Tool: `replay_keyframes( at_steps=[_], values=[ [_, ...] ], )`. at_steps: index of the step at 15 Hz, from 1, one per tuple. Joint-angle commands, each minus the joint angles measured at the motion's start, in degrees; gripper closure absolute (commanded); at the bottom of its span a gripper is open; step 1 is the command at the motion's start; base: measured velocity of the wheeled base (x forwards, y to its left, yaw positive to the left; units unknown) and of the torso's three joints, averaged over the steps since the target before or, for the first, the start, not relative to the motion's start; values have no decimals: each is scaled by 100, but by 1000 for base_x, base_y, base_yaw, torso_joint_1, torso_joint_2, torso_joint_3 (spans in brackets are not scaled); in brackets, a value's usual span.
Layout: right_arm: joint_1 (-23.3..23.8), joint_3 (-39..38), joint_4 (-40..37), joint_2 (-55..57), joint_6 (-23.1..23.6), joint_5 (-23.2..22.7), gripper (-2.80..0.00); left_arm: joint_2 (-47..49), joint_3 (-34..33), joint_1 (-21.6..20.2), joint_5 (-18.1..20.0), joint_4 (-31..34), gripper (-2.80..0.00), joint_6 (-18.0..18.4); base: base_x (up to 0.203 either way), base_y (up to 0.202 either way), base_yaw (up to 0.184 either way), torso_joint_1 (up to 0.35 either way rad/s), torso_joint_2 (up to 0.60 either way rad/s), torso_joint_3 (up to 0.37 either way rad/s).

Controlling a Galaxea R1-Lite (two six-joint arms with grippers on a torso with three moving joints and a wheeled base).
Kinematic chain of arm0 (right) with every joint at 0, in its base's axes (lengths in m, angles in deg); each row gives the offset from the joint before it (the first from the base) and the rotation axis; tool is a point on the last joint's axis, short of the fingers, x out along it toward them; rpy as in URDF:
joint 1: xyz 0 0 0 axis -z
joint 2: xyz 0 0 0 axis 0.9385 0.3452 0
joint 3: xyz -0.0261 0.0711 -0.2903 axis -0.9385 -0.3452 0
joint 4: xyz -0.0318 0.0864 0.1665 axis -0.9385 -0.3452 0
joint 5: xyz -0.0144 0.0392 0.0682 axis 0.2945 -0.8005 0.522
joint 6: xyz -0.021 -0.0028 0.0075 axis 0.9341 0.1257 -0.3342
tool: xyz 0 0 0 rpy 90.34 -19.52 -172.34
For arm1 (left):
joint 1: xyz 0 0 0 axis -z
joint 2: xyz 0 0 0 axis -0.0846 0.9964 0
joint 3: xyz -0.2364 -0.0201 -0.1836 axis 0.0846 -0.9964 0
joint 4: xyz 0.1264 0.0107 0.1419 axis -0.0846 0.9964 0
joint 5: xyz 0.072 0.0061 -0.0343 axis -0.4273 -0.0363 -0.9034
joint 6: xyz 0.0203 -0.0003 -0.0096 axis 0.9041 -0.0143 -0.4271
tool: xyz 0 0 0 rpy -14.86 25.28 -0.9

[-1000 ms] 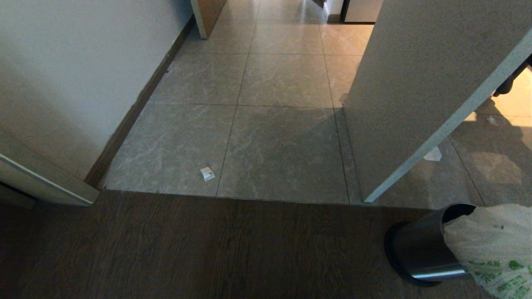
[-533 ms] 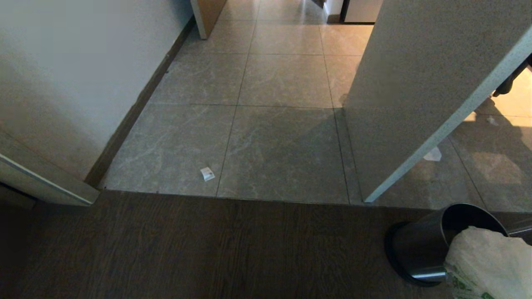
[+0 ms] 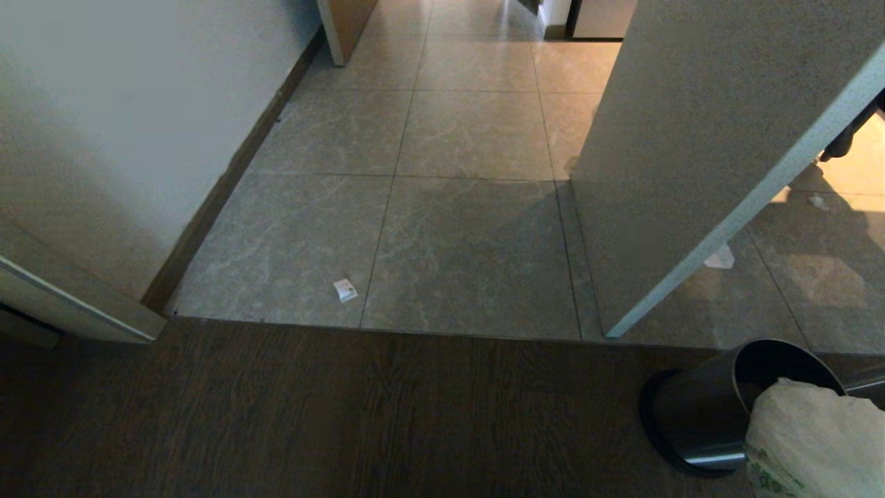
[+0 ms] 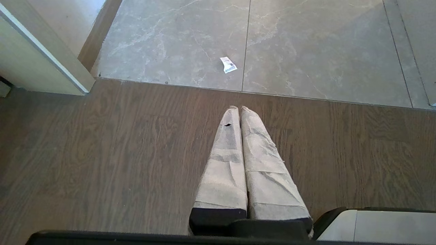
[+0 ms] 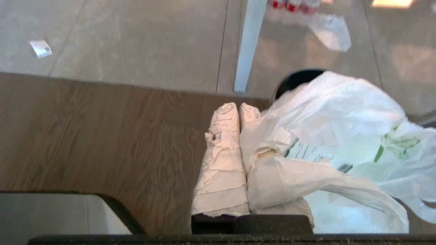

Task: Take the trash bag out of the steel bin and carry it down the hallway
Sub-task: Put the trash bag at the door

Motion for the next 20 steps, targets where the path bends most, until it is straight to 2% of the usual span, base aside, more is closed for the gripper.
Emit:
replay_keyframes(
  at_steps=[1, 4, 9, 20],
  values=[
    [-12, -55, -21, -126, 140, -37, 0, 0, 0, 0, -4, 0, 0, -2, 0, 0, 0, 0, 0, 0],
    [-5, -38, -38, -126, -123, -2, 0, 0, 0, 0, -4, 0, 0, -2, 0, 0, 0, 0, 0, 0],
    [-5, -38, -20, -126, -291, 50, 0, 0, 0, 0, -4, 0, 0, -2, 0, 0, 0, 0, 0, 0],
    [-5, -38, -20, -126, -291, 50, 0, 0, 0, 0, 1, 0, 0, -2, 0, 0, 0, 0, 0, 0]
  ],
)
